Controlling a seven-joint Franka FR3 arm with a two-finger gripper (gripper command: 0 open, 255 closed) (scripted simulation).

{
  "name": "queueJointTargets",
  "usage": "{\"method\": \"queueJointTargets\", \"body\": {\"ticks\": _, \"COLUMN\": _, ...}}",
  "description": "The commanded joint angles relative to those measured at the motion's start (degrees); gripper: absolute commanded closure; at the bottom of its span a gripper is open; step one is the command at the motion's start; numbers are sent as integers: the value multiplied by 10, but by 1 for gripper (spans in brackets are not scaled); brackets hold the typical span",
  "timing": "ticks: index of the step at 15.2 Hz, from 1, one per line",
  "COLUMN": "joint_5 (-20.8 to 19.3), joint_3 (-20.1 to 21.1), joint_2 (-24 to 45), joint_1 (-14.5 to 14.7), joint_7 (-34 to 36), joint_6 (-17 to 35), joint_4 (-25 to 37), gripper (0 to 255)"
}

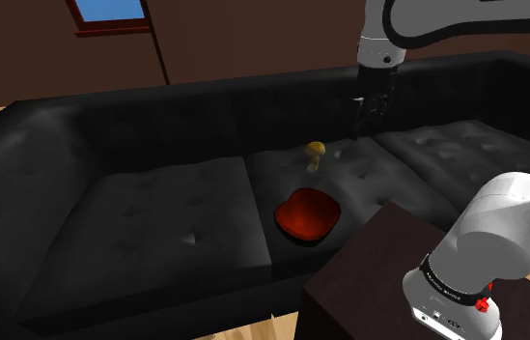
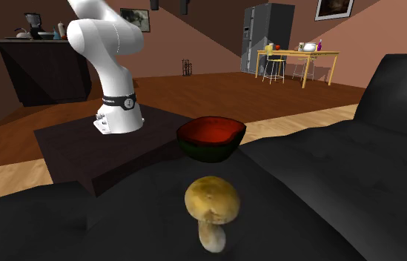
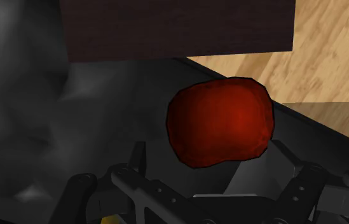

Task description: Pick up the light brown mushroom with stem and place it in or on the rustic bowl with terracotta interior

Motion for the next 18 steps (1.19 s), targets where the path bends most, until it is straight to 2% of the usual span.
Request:
{"method": "queueJointTargets", "body": {"ticks": 1, "joint_5": 0, "joint_3": 0, "joint_2": 0, "joint_1": 0, "joint_7": 0, "joint_6": 0, "joint_4": 0, "gripper": 0}}
{"method": "queueJointTargets", "body": {"ticks": 6, "joint_5": 17, "joint_3": -62, "joint_2": 91, "joint_1": -16, "joint_7": -40, "joint_6": 70, "joint_4": 20, "gripper": 0}}
{"method": "queueJointTargets", "body": {"ticks": 10, "joint_5": 46, "joint_3": -110, "joint_2": 172, "joint_1": -22, "joint_7": -79, "joint_6": 117, "joint_4": 48, "gripper": 0}}
{"method": "queueJointTargets", "body": {"ticks": 14, "joint_5": 92, "joint_3": -154, "joint_2": 261, "joint_1": -25, "joint_7": -126, "joint_6": 151, "joint_4": 88, "gripper": 0}}
{"method": "queueJointTargets", "body": {"ticks": 18, "joint_5": 156, "joint_3": -192, "joint_2": 357, "joint_1": -30, "joint_7": -181, "joint_6": 168, "joint_4": 140, "gripper": 0}}
